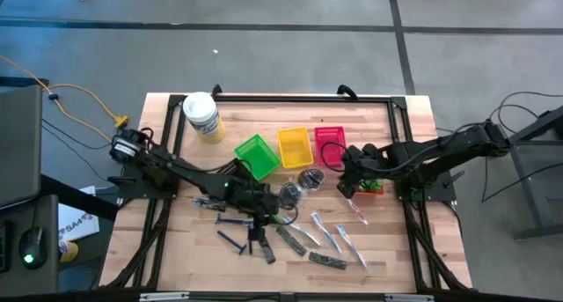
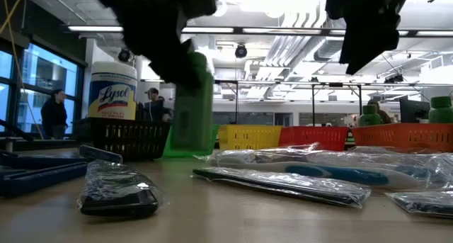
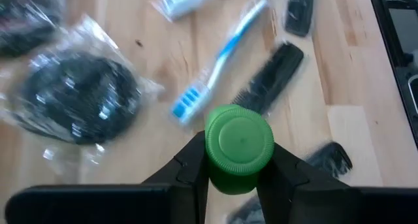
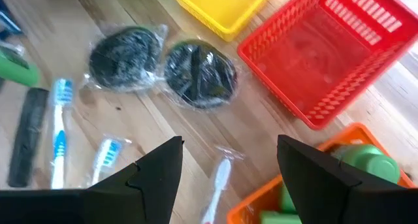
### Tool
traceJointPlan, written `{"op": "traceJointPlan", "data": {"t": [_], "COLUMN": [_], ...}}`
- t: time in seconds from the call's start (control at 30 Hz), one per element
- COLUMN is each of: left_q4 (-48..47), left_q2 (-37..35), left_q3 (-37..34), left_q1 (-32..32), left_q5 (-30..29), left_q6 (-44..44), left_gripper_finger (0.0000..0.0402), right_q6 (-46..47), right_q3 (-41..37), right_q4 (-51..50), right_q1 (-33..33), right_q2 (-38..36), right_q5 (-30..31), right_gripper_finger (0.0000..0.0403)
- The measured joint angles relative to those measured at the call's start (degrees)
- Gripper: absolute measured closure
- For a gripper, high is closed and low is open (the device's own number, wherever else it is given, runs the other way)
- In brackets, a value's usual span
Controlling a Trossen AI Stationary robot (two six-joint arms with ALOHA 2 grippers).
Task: Pick & Place Travel size toiletries
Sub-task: Put the green shampoo into the orange bin
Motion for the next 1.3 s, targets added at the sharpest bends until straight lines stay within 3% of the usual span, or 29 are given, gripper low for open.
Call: {"op": "traceJointPlan", "data": {"t": [0.33, 0.53, 0.63, 0.8, 0.9, 1.03, 1.3], "left_q4": [-15.1, -15.4, -14.8, -14.1, -14.0, -14.3, -15.5], "left_q2": [0.0, 0.0, 0.0, 0.0, 0.0, 0.0, 0.0], "left_q3": [14.9, 19.7, 20.9, 23.4, 25.1, 26.9, 27.8], "left_q1": [7.2, 12.7, 14.8, 17.1, 17.4, 17.3, 17.4], "left_q5": [-0.6, -0.7, -0.6, 1.7, 2.5, 2.7, 2.8], "left_q6": [13.0, 17.3, 18.5, 20.6, 22.8, 25.3, 28.0], "left_gripper_finger": [0.0317, 0.0317, 0.0317, 0.0317, 0.0314, 0.0309, 0.0316], "right_q6": [-0.5, -4.9, -8.9, -15.4, -16.8, -20.0, -24.3], "right_q3": [0.0, 0.0, 0.0, 0.0, 0.0, 0.0, 0.0], "right_q4": [-1.8, 1.4, 8.9, 21.0, 24.9, 29.8, 41.4], "right_q1": [1.8, 7.3, 8.6, 6.8, 4.1, 0.6, -1.7], "right_q2": [-0.5, -0.5, -0.4, 0.3, 1.7, 4.0, 7.8], "right_q5": [-2.3, 7.4, 12.6, 15.2, 13.8, 7.3, -0.7], "right_gripper_finger": [0.0164, 0.0164, 0.0164, 0.0164, 0.0164, 0.0164, 0.0164]}}
